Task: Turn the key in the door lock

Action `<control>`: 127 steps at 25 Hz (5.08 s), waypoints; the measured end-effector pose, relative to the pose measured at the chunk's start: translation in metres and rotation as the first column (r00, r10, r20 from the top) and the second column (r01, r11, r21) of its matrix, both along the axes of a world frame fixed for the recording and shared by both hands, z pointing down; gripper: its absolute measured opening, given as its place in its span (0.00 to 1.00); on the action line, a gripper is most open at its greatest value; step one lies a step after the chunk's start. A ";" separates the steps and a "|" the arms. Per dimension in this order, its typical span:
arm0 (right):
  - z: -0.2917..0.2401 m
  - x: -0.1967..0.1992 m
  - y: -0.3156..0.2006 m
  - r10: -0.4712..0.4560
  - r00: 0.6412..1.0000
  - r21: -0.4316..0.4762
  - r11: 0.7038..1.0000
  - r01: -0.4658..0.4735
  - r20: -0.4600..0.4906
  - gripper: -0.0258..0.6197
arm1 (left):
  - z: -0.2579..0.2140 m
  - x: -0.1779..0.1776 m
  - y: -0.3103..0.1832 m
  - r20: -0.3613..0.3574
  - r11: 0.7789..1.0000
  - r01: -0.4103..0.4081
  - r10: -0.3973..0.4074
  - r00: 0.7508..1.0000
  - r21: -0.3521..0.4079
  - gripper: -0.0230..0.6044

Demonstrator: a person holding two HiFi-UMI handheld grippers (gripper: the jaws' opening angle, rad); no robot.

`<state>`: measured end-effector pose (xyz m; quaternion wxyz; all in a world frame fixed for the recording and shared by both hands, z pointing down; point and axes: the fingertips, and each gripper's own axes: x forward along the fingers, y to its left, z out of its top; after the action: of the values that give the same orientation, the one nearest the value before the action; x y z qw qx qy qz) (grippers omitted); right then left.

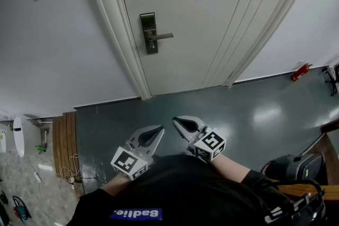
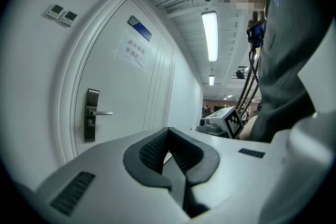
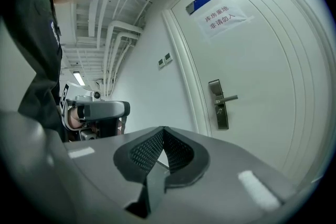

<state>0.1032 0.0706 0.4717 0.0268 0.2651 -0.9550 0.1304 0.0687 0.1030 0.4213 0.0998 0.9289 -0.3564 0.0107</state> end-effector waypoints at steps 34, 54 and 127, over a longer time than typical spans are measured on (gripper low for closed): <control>0.036 -0.112 -0.267 0.226 0.972 -0.094 0.969 -0.230 -0.058 0.07 | 0.006 -0.141 -0.243 -0.032 0.984 -0.175 0.175 0.984 0.026 0.03; 0.108 -0.100 -0.399 0.345 0.938 -0.381 0.873 -0.305 0.038 0.19 | 0.015 -0.143 -0.272 0.024 1.000 -0.020 0.021 0.999 -0.023 0.03; 0.130 -0.110 -0.439 0.479 0.725 -0.721 0.692 0.035 0.495 0.16 | 0.024 -0.158 -0.264 0.083 0.996 -0.064 0.068 0.994 -0.055 0.03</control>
<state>-0.0072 -0.3689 0.6021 -0.2276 0.2952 -0.7400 0.5598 -0.0891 -0.1614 0.4452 0.1083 0.9359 -0.3292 0.0628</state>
